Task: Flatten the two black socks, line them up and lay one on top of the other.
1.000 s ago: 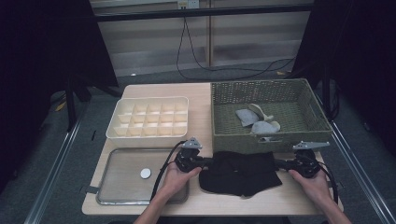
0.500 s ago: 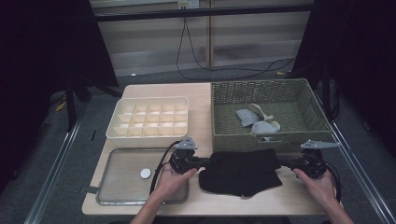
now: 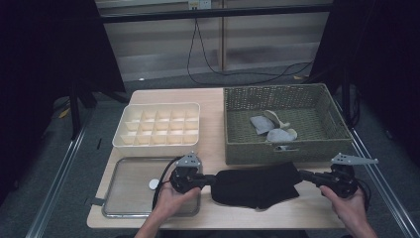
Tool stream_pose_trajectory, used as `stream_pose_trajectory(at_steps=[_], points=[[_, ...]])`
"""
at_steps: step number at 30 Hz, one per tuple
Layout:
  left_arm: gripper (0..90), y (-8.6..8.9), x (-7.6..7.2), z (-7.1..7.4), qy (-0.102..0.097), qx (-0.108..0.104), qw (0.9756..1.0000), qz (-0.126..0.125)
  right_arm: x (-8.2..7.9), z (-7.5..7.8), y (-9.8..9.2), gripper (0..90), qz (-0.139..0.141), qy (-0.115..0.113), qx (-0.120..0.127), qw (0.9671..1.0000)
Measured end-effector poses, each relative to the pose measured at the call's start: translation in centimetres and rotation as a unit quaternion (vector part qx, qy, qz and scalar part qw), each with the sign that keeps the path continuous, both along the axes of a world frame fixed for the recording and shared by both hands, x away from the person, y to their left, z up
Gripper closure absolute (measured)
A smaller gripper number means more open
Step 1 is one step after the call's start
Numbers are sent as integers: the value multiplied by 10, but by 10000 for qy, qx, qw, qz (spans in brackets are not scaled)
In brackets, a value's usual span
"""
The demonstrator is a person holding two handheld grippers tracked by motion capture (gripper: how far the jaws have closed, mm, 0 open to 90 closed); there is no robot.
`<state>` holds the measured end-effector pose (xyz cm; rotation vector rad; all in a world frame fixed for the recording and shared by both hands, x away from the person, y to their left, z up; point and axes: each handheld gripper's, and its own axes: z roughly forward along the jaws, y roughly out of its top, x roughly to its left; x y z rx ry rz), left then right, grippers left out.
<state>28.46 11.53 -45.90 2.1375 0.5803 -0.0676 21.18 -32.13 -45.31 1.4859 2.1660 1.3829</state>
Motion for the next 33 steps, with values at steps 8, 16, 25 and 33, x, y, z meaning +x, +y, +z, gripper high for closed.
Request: stream_pose_trajectory(at_steps=[8,16,25,33], points=[[868,11,-13,-4,153,92,9998,0,-20,-4,9,900,218,200,-57,9995],[867,1,-3,-15,295,232,9993,-23,-7,-21,7,900,181,547,-249,9980],[856,-7,4,-20,315,269,9991,14,1,-28,7,900,155,711,-510,9960],[763,-13,10,-16,188,214,9994,173,2,-30,6,890,83,703,-501,9962]])
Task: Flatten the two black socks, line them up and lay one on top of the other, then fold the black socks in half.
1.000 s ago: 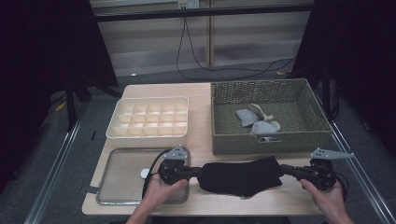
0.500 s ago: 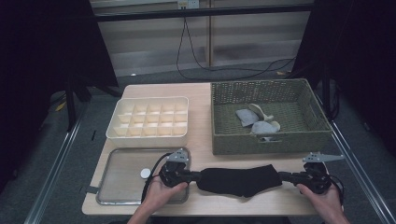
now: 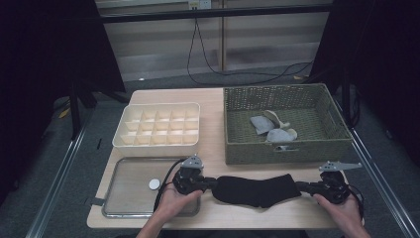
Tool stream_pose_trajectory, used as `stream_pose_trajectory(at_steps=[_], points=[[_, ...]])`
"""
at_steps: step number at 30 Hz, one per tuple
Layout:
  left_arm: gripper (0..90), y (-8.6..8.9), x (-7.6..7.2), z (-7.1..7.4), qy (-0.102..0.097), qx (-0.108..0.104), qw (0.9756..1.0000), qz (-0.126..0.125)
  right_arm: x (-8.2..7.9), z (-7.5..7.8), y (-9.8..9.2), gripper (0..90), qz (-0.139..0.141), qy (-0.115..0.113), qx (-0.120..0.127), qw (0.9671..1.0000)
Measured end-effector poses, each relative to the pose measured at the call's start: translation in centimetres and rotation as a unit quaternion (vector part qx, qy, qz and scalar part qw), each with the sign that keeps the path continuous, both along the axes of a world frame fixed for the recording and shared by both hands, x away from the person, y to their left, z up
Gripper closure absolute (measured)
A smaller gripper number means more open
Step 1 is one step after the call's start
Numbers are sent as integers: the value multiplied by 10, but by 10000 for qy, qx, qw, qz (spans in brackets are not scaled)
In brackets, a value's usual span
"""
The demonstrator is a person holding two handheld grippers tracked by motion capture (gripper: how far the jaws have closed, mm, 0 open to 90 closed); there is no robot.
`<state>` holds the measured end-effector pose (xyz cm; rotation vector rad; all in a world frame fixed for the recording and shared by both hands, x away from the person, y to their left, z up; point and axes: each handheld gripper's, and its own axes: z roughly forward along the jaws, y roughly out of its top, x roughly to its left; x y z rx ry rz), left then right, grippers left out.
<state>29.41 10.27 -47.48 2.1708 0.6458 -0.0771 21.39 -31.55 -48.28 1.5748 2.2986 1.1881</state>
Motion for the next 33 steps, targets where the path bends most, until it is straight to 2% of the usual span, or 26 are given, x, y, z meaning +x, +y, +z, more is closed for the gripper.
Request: stream_pose_trajectory(at_steps=[1,3,6,11,13,16,17,18,19,20,21,22,24,27,30,33], points=[[749,-2,1,2,-38,-25,10000,-3,0,0,0,890,-33,-33,-101,9999],[725,-5,2,4,-103,-41,9999,35,0,1,-2,886,-39,-90,-70,9999],[725,-13,-2,6,-180,-29,9998,-74,1,1,-4,879,-82,-87,-25,9999],[764,-19,-5,1,-106,-21,9995,-301,3,0,-2,846,-51,-46,76,9999],[765,-21,-5,-5,-43,67,9993,-377,5,-1,-1,818,-61,-84,104,9999],[766,-26,-6,-13,-57,270,9986,-460,10,-3,1,778,-20,-65,74,9999],[765,-27,-7,-14,-81,405,9978,-511,10,-4,1,750,-27,-65,60,10000],[763,-29,-8,-15,-121,386,9978,-533,11,-5,2,731,-23,-86,53,9999],[761,-29,-8,-15,-148,461,9972,-574,11,-4,3,724,-24,-88,50,9999],[758,-30,-9,-17,-112,417,9976,-540,11,-5,4,705,-6,-112,56,9999],[758,-29,-8,-18,-113,495,9970,-589,12,-5,4,681,-2,-102,52,9999],[756,-29,-8,-20,-109,444,9973,-574,12,-6,5,673,-10,-88,13,10000],[751,-29,-10,-19,-124,471,9972,-572,12,-8,5,624,24,-87,-84,9999],[737,-30,-10,-20,-112,472,9970,-596,13,-10,3,588,2,-67,-95,9999],[737,-30,-10,-21,-78,354,9978,-562,14,-12,1,559,-18,-19,-98,9999],[731,-30,-12,-21,-78,417,9975,-571,15,-13,1,527,-24,-13,-104,9999]])
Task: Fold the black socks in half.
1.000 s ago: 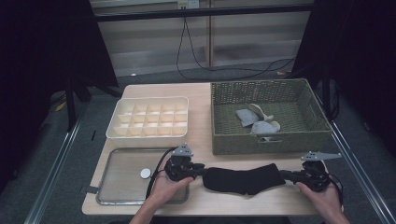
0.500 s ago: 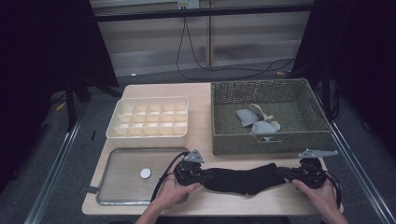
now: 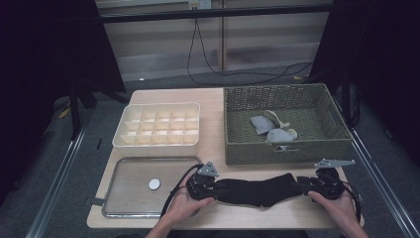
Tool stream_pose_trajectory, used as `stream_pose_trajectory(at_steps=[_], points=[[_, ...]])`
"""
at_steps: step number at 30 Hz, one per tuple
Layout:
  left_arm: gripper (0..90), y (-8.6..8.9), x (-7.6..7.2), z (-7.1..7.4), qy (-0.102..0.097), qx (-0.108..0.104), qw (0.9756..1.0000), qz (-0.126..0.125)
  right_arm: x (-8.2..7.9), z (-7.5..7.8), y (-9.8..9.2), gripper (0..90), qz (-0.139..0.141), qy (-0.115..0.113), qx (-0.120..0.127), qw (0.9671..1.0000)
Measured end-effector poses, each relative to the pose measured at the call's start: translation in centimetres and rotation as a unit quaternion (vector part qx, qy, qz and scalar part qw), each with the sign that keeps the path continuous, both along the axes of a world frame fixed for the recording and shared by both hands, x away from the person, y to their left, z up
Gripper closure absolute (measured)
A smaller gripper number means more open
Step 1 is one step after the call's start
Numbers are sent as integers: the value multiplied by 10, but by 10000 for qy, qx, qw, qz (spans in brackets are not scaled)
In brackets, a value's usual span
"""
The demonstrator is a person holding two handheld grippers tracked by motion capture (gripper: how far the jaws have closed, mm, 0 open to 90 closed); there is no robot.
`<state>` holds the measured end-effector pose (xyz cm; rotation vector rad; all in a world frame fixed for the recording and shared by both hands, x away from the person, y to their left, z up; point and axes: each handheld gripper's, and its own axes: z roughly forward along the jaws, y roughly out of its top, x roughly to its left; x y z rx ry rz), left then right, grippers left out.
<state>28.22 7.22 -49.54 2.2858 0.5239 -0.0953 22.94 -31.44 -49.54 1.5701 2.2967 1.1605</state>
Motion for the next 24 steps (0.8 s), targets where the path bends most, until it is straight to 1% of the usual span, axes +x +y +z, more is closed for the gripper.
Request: stream_pose_trajectory(at_steps=[3,4,6,7,10,11,13,14,16,18,20,22,23,24], points=[[728,0,0,0,16,-14,10000,0,1,-2,1,529,31,47,-45,10000],[728,0,1,0,26,-2,10000,-28,2,-2,2,529,44,26,-43,10000],[727,0,0,-1,37,-55,10000,5,4,-2,3,536,43,22,-34,10000],[725,1,0,0,41,-25,10000,-8,5,-2,4,537,49,21,-65,10000],[723,1,0,-1,79,-104,9999,1,7,-2,8,557,64,-11,-163,9998],[722,2,0,-1,84,-65,9999,-8,8,-1,11,562,60,-21,-228,9997],[720,2,-1,-1,51,-53,10000,6,6,0,13,601,68,-44,-350,9994],[718,2,-2,-1,77,-105,9999,21,6,0,14,621,61,-44,-374,9993],[714,2,-2,-2,56,-108,9999,-15,5,0,15,671,66,-31,-429,9991],[708,2,-3,-1,44,-59,10000,-2,5,0,15,716,88,-26,-410,9991],[704,2,-3,-1,48,-64,10000,-2,5,0,16,763,85,-13,-400,9992],[693,2,-4,-1,74,-92,9999,-14,4,0,17,785,57,29,-428,9991],[687,2,-4,0,74,-48,10000,-37,4,1,18,790,46,44,-420,9991],[680,2,-4,0,42,-57,10000,29,5,0,17,794,41,48,-393,9992]])
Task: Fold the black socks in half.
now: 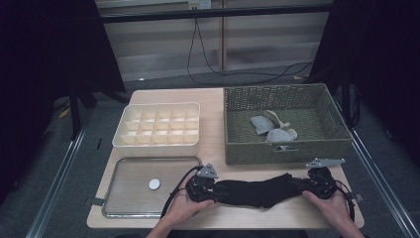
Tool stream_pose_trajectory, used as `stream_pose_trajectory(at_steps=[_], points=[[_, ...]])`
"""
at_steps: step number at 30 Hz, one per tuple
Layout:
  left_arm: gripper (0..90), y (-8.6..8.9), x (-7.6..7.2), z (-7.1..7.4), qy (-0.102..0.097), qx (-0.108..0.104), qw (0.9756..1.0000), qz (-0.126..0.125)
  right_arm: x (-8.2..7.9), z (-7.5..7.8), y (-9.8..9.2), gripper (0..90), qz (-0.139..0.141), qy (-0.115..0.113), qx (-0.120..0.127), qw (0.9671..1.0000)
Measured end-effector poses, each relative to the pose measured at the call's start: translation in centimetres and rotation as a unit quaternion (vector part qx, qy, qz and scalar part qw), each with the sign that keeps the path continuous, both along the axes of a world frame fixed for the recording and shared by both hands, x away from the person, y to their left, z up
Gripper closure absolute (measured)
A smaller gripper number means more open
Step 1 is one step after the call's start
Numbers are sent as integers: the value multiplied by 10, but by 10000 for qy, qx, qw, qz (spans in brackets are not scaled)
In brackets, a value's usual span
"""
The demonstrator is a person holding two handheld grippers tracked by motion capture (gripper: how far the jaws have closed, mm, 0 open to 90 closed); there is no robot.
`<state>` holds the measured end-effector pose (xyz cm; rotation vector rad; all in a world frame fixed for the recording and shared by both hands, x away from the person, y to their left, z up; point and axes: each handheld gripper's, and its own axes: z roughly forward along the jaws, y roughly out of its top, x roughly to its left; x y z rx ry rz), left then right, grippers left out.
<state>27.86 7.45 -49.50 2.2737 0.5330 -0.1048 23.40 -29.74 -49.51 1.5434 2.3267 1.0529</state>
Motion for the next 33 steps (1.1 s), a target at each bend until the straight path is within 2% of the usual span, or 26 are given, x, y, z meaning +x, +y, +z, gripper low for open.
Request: stream_pose_trajectory(at_steps=[1,8,17,22,26,31,33], points=[[671,2,1,1,71,-74,9999,-23,0,0,-1,798,-10,32,71,10000],[650,17,1,5,-7,-239,9996,129,0,0,-3,805,19,55,238,9997],[612,28,5,9,-175,-278,9986,408,-2,4,-5,805,-17,-22,425,9991],[581,36,11,8,-128,-253,9976,624,-2,6,-9,805,-42,-75,462,9989],[588,28,12,5,-116,-146,9987,474,-2,7,-11,805,-86,-119,521,9985],[612,20,11,2,-100,-141,9991,377,-3,12,-11,805,-101,-203,638,9977],[611,18,11,1,-94,-52,9993,346,-4,13,-11,804,-106,-237,697,9972]])
